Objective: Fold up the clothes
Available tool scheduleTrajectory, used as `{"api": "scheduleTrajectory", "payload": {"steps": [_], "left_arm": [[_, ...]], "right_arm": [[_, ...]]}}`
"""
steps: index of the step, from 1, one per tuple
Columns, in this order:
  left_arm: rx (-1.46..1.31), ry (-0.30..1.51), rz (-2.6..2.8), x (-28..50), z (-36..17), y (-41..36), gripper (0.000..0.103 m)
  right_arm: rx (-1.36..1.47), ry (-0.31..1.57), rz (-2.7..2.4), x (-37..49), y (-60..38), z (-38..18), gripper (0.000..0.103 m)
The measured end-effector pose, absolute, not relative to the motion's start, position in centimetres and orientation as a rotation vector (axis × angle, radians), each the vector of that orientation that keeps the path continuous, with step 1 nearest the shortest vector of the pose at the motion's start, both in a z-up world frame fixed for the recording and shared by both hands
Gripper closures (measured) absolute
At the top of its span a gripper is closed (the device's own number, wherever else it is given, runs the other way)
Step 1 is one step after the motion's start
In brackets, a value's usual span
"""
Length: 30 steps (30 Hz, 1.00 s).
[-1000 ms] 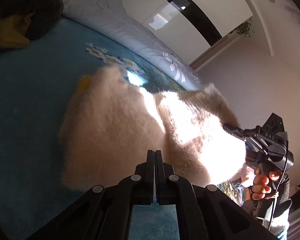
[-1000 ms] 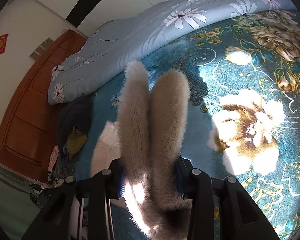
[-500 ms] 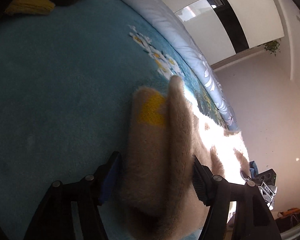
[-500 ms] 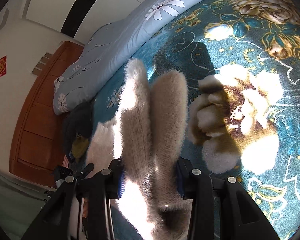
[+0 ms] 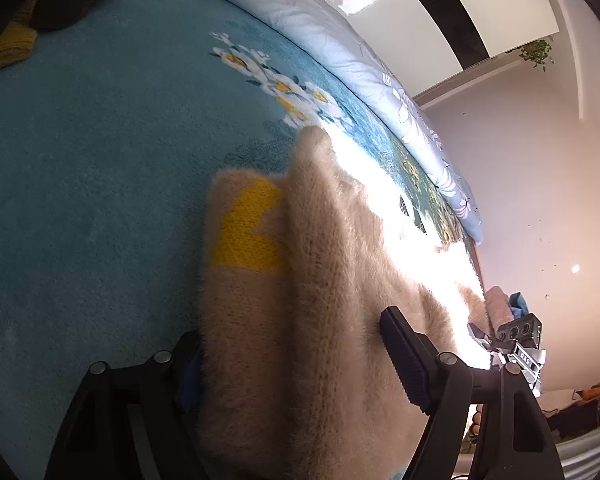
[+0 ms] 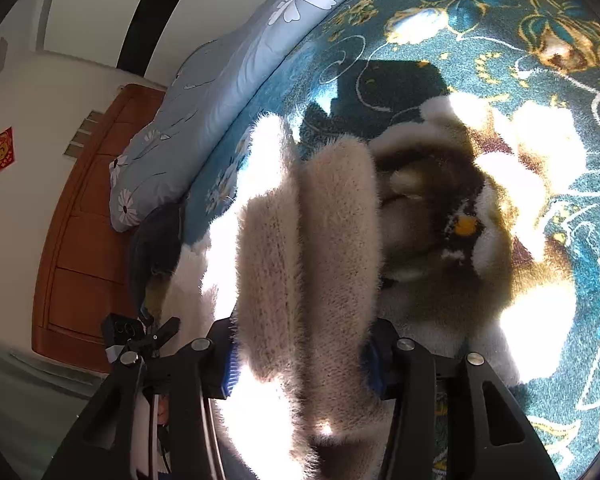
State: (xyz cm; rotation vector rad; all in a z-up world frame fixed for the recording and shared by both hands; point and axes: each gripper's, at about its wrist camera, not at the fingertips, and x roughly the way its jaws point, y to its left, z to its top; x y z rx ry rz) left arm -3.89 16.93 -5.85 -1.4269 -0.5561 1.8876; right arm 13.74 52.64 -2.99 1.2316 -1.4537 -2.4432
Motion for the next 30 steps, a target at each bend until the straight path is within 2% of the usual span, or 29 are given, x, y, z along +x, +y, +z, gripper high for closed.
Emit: {"api": "scheduleTrajectory", "payload": {"steps": [6,9,14,30], "left_arm": [[-1.438,-0.632,1.887,-3.2,-5.3,15.9,0.057],[-1.413,-0.645,1.899,-2.1,-4.2,15.6,0.063],[-1.354,-0.612,1.914,0.1,-1.6,15.2,0.065],[-1.183,-0.563,1.928,6.2,6.4,12.3,0.066]], "right_arm": [[1.222,-1.515,-2.426,13.9,52.8,-3.3,0.052],[1.241,-1.516,-2.447,14.0,52.5,-2.6,0.056],[1.217,-1.482,-2.466,14.8,51.4,-0.8,0.061],[1.104,-1.309,-2.49,17.9,47.2,6.3,0.062]]}}
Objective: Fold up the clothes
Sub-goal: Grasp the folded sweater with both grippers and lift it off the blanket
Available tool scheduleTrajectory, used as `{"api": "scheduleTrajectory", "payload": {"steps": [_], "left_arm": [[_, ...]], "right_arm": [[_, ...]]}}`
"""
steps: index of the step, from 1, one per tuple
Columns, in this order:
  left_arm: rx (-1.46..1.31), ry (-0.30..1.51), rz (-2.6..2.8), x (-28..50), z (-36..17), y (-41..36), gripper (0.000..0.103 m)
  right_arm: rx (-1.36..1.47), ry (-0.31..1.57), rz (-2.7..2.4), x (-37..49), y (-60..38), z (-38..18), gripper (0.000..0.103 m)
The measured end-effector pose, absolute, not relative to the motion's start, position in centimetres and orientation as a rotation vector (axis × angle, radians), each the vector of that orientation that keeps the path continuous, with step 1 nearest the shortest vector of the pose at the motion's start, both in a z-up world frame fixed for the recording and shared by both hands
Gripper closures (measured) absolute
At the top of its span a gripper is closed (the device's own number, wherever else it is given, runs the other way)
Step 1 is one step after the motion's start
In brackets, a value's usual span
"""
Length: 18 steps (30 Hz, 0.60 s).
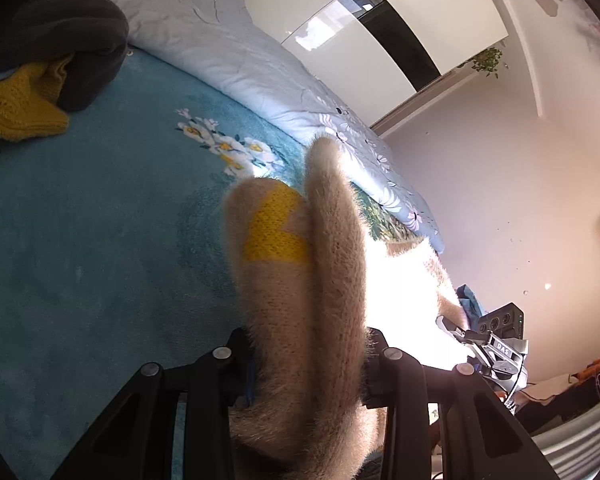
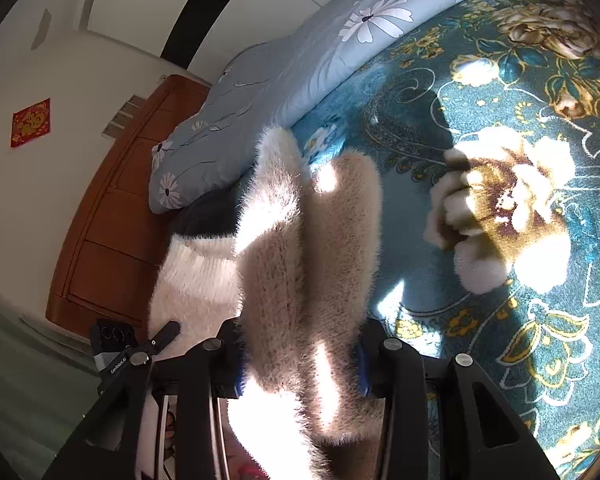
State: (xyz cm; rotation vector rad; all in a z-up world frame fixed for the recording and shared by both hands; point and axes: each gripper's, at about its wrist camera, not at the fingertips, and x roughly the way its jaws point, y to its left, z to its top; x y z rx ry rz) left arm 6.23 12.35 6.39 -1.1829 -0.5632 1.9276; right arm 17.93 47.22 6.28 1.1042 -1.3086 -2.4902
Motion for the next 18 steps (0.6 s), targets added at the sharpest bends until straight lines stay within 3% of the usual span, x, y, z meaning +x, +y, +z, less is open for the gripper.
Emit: {"api": "scheduleTrajectory", "payload": {"steps": [10,18], "left_arm": [[-1.048,-0.478,1.891,6.8,13.0,15.2,0.066],[-0.974,-0.339,1.836,6.1,18.0,21.9,0.066]], "right_arm": [[0.988,-1.248,-2.545,20.8,48.9,12.1,0.062],[0.952,-1.201,-2.628,23.1,52.9,17.3,0.062]]}}
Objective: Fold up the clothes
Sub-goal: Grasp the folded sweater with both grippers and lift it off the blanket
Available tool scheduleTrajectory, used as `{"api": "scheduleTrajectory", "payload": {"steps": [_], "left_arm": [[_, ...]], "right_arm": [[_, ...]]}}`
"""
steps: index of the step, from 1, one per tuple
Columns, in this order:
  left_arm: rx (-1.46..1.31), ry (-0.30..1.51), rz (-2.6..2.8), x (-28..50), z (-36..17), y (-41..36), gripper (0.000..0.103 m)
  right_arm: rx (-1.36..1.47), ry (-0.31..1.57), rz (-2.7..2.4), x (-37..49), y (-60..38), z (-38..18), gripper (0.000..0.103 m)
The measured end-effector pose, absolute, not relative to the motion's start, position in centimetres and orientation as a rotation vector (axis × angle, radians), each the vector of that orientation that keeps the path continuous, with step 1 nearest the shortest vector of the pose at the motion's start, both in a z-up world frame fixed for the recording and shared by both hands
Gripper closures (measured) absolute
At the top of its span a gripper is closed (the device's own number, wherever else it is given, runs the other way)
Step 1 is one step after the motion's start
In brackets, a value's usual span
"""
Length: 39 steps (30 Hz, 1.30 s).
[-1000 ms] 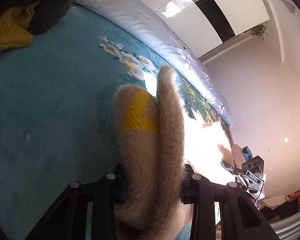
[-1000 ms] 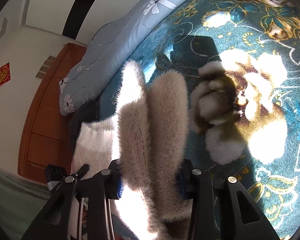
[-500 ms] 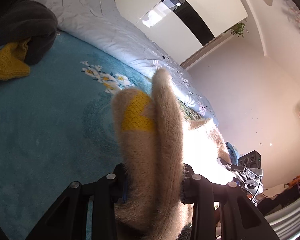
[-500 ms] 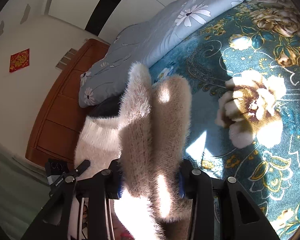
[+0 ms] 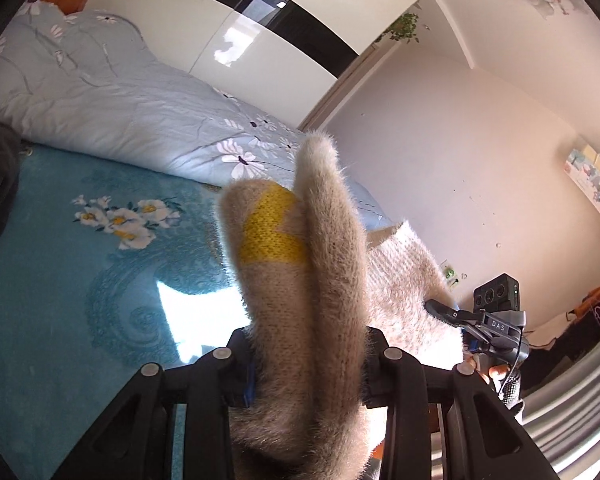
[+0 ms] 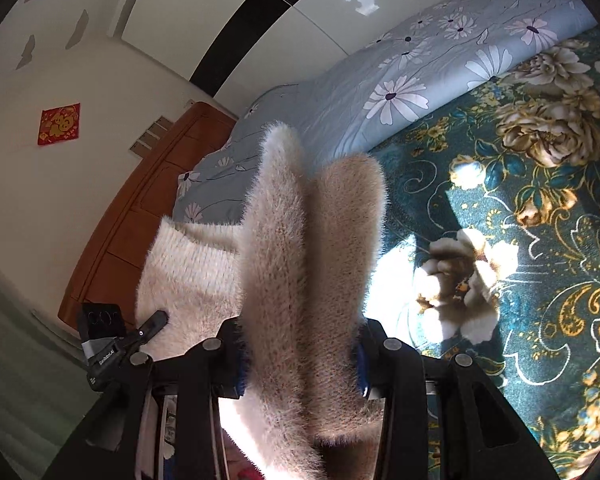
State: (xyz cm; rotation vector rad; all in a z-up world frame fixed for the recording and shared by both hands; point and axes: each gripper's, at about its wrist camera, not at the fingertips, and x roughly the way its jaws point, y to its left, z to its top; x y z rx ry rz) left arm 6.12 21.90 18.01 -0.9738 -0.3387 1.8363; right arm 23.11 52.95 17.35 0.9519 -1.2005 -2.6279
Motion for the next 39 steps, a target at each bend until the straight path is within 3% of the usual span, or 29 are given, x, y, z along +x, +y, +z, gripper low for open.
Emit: {"api": "scheduleTrajectory", "payload": {"steps": [7,22,32,39], "left_arm": [[-0.957,-0.233,1.732,4.5,20.9,31.8,0.066],[-0.936,-0.096,1.41,14.2,24.8,55.6,0.066],[-0.967,-0.151,1.269,18.5,22.1,66.5,0.066],[-1.011,-0.154,1.31,18.1,16.1,68.0,0.065]], "right_arm": [[0.896,-1.199,-2.741,26.7,58.9,21.6,0.062],[0.926,-1.272,-3.049,41.2,77.0,27.9,0.062],[1.003,-1.304,-3.157,47.7,86.8,29.7,0.062],[0.94,-1.341,-3.13,47.9,92.0,24.2,0.062]]}}
